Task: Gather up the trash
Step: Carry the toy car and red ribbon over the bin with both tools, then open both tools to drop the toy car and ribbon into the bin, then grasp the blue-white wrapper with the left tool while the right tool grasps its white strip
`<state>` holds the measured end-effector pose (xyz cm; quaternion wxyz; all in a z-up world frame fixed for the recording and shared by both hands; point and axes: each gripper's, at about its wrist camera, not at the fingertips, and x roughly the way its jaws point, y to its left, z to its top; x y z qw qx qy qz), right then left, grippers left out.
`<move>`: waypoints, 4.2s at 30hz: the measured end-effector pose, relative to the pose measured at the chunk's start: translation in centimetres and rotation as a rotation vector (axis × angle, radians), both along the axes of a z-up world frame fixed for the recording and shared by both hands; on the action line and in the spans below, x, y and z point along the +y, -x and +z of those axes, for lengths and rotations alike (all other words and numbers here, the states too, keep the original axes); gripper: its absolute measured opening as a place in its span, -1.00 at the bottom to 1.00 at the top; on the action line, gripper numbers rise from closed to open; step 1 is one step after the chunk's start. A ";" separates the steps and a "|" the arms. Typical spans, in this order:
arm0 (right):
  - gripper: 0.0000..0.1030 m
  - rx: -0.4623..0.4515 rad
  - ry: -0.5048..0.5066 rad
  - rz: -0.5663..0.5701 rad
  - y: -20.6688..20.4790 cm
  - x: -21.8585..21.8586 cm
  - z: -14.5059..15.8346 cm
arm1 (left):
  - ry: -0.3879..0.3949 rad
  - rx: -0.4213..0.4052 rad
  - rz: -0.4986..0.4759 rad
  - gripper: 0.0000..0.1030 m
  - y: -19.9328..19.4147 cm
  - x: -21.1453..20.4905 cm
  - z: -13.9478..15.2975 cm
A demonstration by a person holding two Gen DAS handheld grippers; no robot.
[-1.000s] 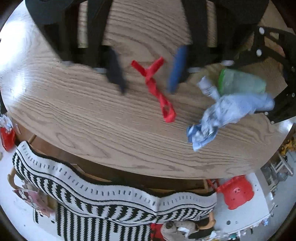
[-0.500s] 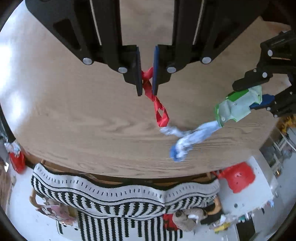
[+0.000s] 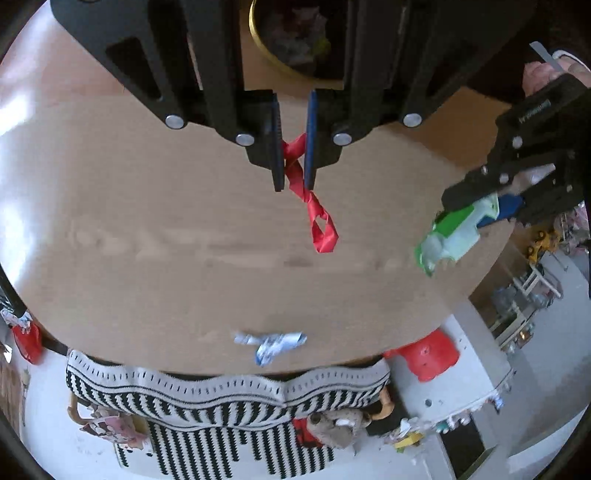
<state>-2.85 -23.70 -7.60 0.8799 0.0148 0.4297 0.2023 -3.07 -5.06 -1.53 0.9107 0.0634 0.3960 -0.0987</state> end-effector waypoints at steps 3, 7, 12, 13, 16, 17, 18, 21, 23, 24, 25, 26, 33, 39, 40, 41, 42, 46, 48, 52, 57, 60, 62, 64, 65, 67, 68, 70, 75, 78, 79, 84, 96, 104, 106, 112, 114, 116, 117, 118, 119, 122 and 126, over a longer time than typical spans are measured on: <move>-0.78 0.010 0.000 0.021 2.9 0.9 -1.1 | 0.009 0.018 0.020 -0.33 1.8 0.6 -0.9; -0.78 0.024 -0.025 0.043 6.4 1.6 -2.3 | 0.019 0.052 0.042 -0.33 4.6 1.2 -2.5; -0.78 0.056 -0.051 0.069 10.3 2.1 -3.5 | 0.022 0.083 0.038 -0.32 7.1 1.1 -3.7; -0.78 0.065 -0.055 0.071 10.9 2.0 -3.7 | 0.027 0.093 0.036 -0.32 7.5 1.1 -4.0; -0.78 0.096 -0.069 0.071 11.8 1.7 -4.4 | 0.034 0.118 0.026 -0.32 8.5 0.9 -4.8; -0.78 0.111 -0.077 0.069 12.2 1.5 -4.8 | 0.035 0.125 0.019 -0.32 8.8 0.8 -5.1; -0.78 0.123 -0.083 0.067 12.6 1.3 -5.0 | 0.036 0.132 0.012 -0.32 9.0 0.6 -5.3; -0.78 0.149 -0.087 0.056 13.0 0.8 -5.6 | 0.031 0.158 -0.016 -0.32 9.8 -0.1 -6.2; -0.78 0.163 -0.088 0.052 13.2 0.6 -5.9 | 0.034 0.176 -0.028 -0.32 10.2 -0.4 -6.7; -0.78 0.171 -0.088 0.050 13.3 0.5 -6.1 | 0.036 0.186 -0.033 -0.32 10.4 -0.5 -7.0; -0.78 0.179 -0.088 0.048 13.4 0.4 -6.2 | 0.040 0.199 -0.039 -0.32 10.6 -0.7 -7.3; -0.78 0.185 -0.088 0.046 13.3 0.3 -6.3 | 0.042 0.209 -0.041 -0.32 10.6 -0.8 -7.6; -0.78 0.220 -0.082 0.022 12.7 -0.1 -7.1 | 0.052 0.246 -0.027 -0.32 10.3 -0.7 -8.4; -0.78 0.244 -0.077 0.023 12.5 0.0 -7.4 | 0.058 0.281 -0.024 -0.32 10.3 -0.9 -9.0; -0.78 0.248 -0.076 0.023 12.4 0.0 -7.4 | 0.061 0.285 -0.026 -0.32 10.2 -0.9 -9.1; -0.78 0.249 -0.073 0.023 12.4 0.1 -7.4 | 0.061 0.286 -0.026 -0.32 10.3 -0.9 -9.1; -0.78 0.249 -0.073 0.023 12.4 0.1 -7.4 | 0.060 0.287 -0.027 -0.32 10.3 -1.0 -9.1; -0.78 0.247 -0.068 0.020 12.4 0.1 -7.4 | 0.059 0.294 -0.029 -0.32 10.2 -1.1 -9.3; -0.78 0.247 -0.068 0.016 12.4 0.0 -7.4 | 0.059 0.297 -0.031 -0.32 10.1 -1.1 -9.3; -0.78 0.248 -0.069 0.015 12.4 0.0 -7.4 | 0.060 0.304 -0.032 -0.32 10.0 -1.1 -9.4; -0.78 0.247 -0.075 0.011 12.4 -0.2 -7.3 | 0.059 0.316 -0.045 -0.32 9.8 -1.2 -9.7; -0.78 0.255 -0.086 0.002 12.3 -0.5 -7.4 | 0.059 0.321 -0.047 -0.28 9.9 -1.3 -9.8; -0.78 0.268 -0.098 -0.005 12.2 -0.7 -7.5 | 0.057 0.324 -0.047 -0.13 9.8 -1.2 -9.9; -0.65 0.275 -0.104 -0.009 12.1 -0.9 -7.6 | 0.057 0.323 -0.045 -0.02 9.7 -1.3 -9.9; -0.51 0.278 -0.109 -0.012 12.1 -1.0 -7.6 | 0.058 0.320 -0.043 0.02 9.8 -1.3 -9.8; 0.26 0.271 -0.116 -0.018 12.1 -1.1 -7.4 | 0.059 0.318 -0.038 0.09 9.8 -1.2 -9.8; 0.28 0.260 -0.120 -0.021 12.1 -1.2 -7.2 | 0.061 0.317 -0.035 0.14 9.8 -1.2 -9.8; 0.28 0.240 -0.114 -0.021 12.2 -1.2 -6.8 | 0.066 0.316 -0.030 0.25 9.8 -1.2 -9.8; 0.28 0.244 -0.116 -0.034 11.9 -1.3 -6.7 | 0.079 0.309 -0.006 0.48 9.3 -0.7 -9.5; 0.33 0.234 -0.108 -0.041 11.1 -1.2 -6.0 | 0.081 0.297 0.009 0.58 8.4 -0.2 -8.7; 0.34 0.224 -0.105 -0.044 10.7 -1.2 -5.5 | 0.073 0.286 0.010 0.60 7.7 -0.1 -8.1; 0.53 0.132 -0.074 -0.059 6.9 -1.0 -1.8 | 0.026 0.212 0.003 0.71 4.0 0.3 -5.2; 0.55 0.071 0.002 -0.096 -11.4 -1.6 0.4 | -0.058 0.049 0.023 0.76 -13.3 0.3 -2.1; 0.55 0.017 0.081 -0.053 -21.6 -0.8 -1.8 | -0.101 0.016 -0.022 0.76 -23.5 -1.4 -3.8; 0.55 0.027 0.080 -0.047 -23.1 -0.9 -2.4 | -0.090 0.027 -0.015 0.76 -25.6 -1.4 -4.4; 0.55 -0.006 0.122 0.039 -27.1 0.5 -3.3 | -0.087 0.025 -0.027 0.71 -30.0 -1.9 -5.6; 0.55 -0.010 0.138 0.086 -28.4 1.2 -3.8 | -0.074 0.015 -0.042 0.59 -30.9 -2.0 -5.6; 0.55 -0.017 0.181 0.125 -29.5 2.0 -4.4 | -0.059 0.014 -0.047 0.35 -31.4 -2.2 -5.6; 0.55 -0.020 0.209 0.145 -30.4 2.4 -4.8 | -0.045 0.024 -0.055 0.29 -31.8 -2.3 -5.8; 0.55 -0.021 0.216 0.156 -30.8 2.6 -5.0 | -0.038 0.034 -0.065 0.14 -32.1 -2.5 -6.0; 0.55 -0.032 0.224 0.171 -31.1 2.9 -5.1 | -0.043 0.046 -0.076 -0.05 -32.3 -2.6 -6.5; 0.55 -0.047 0.227 0.217 -32.7 3.7 -5.2 | -0.039 0.083 -0.074 -0.51 -32.9 -2.4 -7.6; 0.48 -0.070 0.233 0.255 -34.0 5.1 -5.1 | 0.011 0.085 -0.061 -0.76 -32.9 -1.4 -7.5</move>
